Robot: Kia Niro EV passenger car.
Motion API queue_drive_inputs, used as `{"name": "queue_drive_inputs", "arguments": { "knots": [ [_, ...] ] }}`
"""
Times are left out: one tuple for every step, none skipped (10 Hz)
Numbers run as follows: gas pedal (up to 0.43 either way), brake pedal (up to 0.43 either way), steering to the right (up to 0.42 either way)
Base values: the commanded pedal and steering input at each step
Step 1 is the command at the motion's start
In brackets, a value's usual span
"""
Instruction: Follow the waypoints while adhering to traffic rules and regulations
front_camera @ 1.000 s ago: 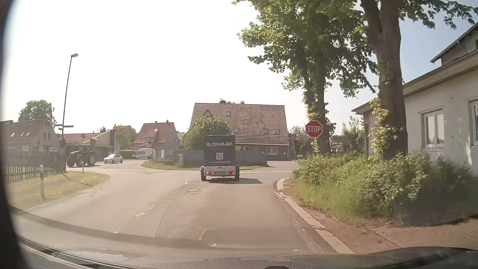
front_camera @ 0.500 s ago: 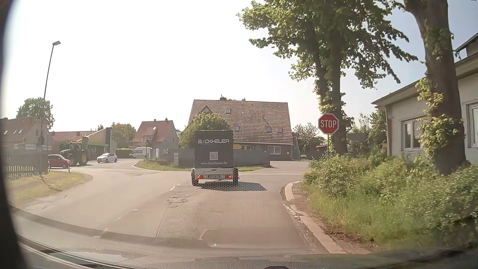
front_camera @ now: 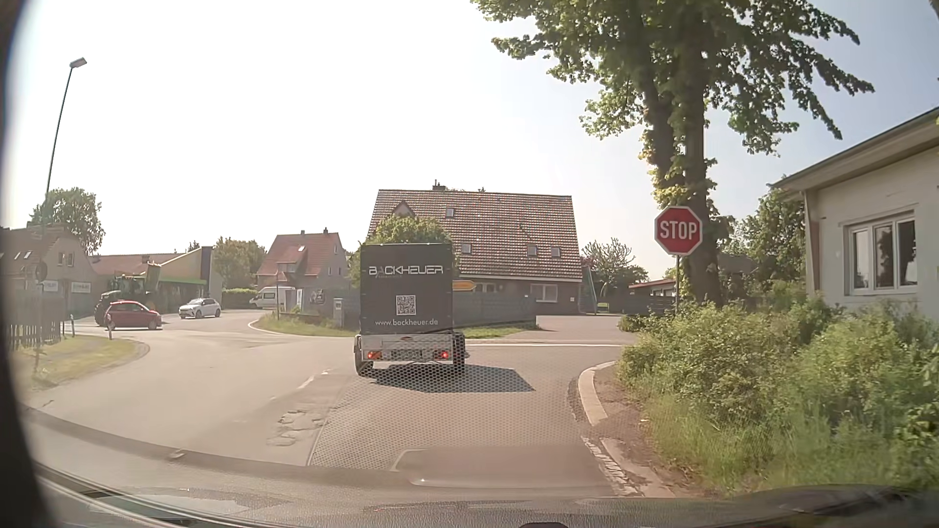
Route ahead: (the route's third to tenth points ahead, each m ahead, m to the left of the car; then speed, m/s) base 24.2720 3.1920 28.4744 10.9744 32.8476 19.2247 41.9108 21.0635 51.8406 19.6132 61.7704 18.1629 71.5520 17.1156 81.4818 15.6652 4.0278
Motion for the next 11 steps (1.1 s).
{"name": "queue_drive_inputs", "arguments": {
  "knots": [
    [0.000, 0.238, -0.010],
    [0.000, 0.244, -0.010],
    [0.000, 0.244, -0.011],
    [0.000, 0.250, -0.011],
    [0.000, 0.250, -0.011],
    [0.000, 0.250, -0.011],
    [0.000, 0.244, -0.011],
    [0.000, 0.238, -0.011],
    [0.000, 0.232, -0.011],
    [0.000, 0.226, -0.011],
    [0.000, 0.232, -0.011]
  ]
}}
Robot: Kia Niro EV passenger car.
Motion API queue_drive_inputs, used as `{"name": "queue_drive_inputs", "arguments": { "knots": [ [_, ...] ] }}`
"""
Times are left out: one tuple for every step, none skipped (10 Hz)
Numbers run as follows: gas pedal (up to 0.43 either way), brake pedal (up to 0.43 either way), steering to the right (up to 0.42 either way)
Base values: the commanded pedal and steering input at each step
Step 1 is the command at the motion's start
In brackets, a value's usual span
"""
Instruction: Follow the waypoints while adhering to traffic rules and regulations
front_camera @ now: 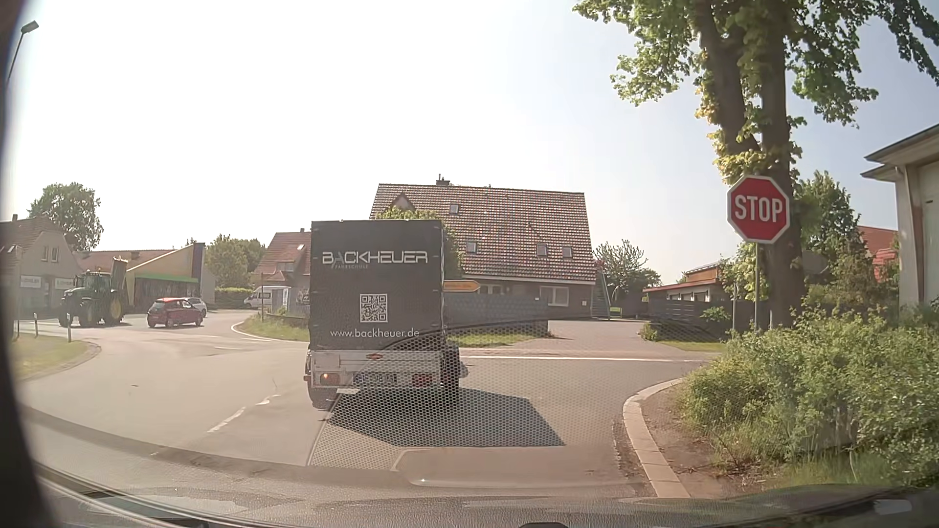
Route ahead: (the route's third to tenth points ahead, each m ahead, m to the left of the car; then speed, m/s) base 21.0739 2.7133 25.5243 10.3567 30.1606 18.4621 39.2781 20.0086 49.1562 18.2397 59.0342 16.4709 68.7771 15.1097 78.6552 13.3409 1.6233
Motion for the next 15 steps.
{"name": "queue_drive_inputs", "arguments": {
  "knots": [
    [0.000, 0.232, -0.011],
    [0.000, 0.226, -0.011],
    [0.000, 0.220, -0.011],
    [0.000, 0.213, -0.012],
    [0.000, 0.207, -0.012],
    [0.000, 0.207, -0.011],
    [0.000, 0.213, -0.012],
    [0.000, 0.213, -0.012],
    [0.000, 0.213, -0.011],
    [0.000, 0.220, -0.012],
    [0.000, 0.232, -0.012],
    [0.000, 0.238, -0.012],
    [0.000, 0.238, -0.013],
    [0.000, 0.213, -0.013],
    [0.000, 0.000, -0.013]
  ]
}}
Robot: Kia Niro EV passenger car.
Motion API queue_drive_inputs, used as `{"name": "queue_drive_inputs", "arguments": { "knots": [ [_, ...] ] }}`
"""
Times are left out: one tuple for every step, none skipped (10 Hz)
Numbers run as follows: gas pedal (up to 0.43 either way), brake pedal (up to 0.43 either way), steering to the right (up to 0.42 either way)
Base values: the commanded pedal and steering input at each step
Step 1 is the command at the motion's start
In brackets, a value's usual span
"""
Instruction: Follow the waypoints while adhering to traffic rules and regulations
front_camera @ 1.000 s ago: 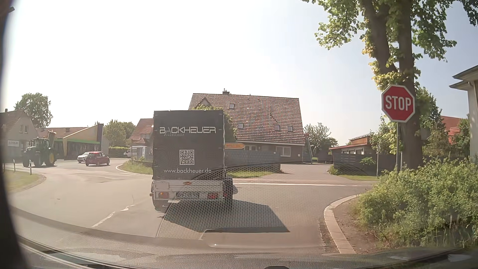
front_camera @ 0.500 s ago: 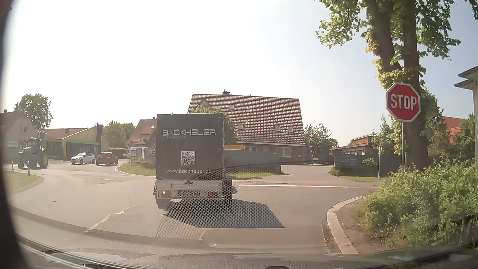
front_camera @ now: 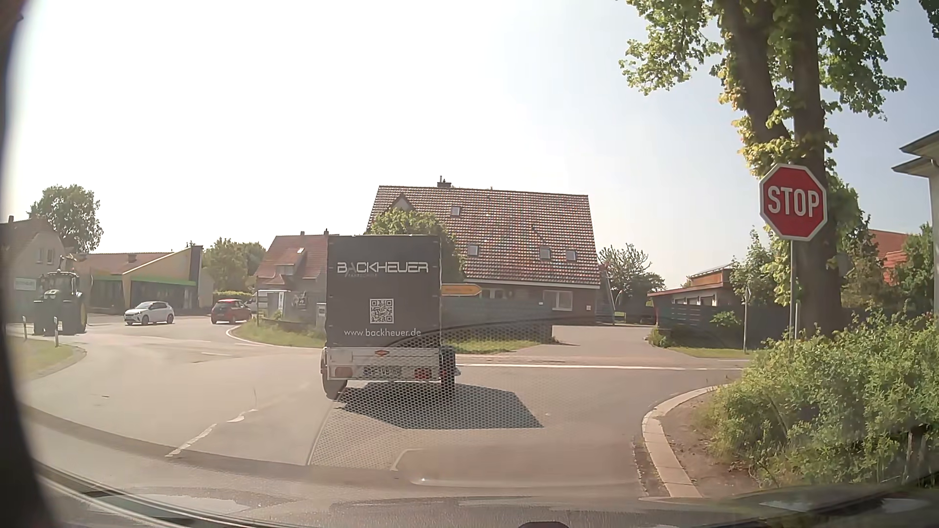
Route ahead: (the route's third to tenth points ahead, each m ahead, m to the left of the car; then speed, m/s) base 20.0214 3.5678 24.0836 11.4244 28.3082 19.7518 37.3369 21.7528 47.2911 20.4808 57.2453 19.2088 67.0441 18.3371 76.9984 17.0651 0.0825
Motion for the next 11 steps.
{"name": "queue_drive_inputs", "arguments": {
  "knots": [
    [0.000, 0.000, -0.013],
    [0.000, 0.000, -0.013],
    [0.000, 0.000, -0.013],
    [0.000, 0.000, -0.013],
    [0.067, 0.000, -0.013],
    [0.098, 0.000, -0.013],
    [0.110, 0.000, -0.013],
    [0.110, 0.000, -0.013],
    [0.118, 0.000, -0.013],
    [0.138, 0.000, -0.013],
    [0.150, 0.000, -0.013]
  ]
}}
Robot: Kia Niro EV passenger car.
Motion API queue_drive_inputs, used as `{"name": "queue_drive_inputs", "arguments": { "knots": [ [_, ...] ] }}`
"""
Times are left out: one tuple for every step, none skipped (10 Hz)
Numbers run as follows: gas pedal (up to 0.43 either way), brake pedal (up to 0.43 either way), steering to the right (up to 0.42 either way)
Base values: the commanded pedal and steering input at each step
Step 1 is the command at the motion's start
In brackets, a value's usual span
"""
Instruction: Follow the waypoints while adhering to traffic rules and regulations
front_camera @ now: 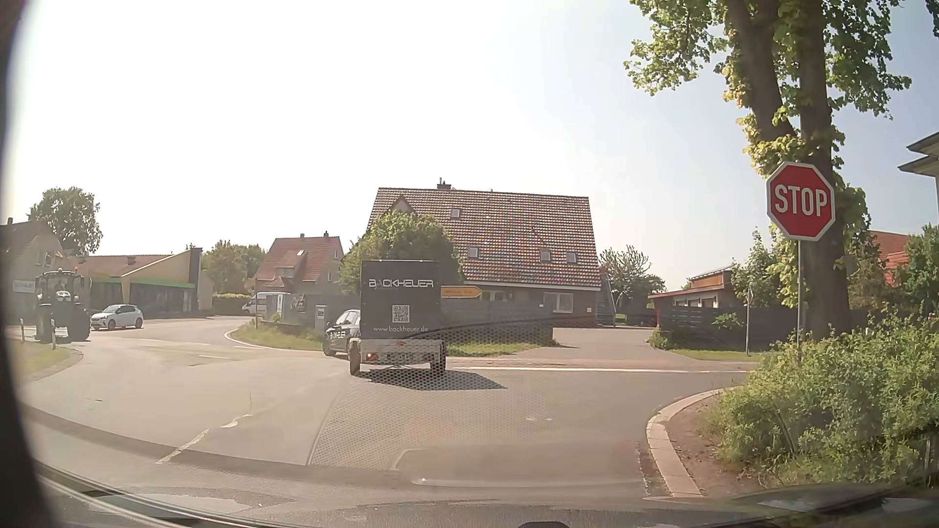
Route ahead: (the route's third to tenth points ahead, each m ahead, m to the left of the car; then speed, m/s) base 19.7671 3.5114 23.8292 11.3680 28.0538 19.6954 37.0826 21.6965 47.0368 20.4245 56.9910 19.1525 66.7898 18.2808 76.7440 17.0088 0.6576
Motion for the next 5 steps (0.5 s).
{"name": "queue_drive_inputs", "arguments": {
  "knots": [
    [0.157, 0.000, -0.013],
    [0.169, 0.000, -0.013],
    [0.169, 0.000, -0.013],
    [0.177, 0.000, -0.013],
    [0.189, 0.000, -0.013]
  ]
}}
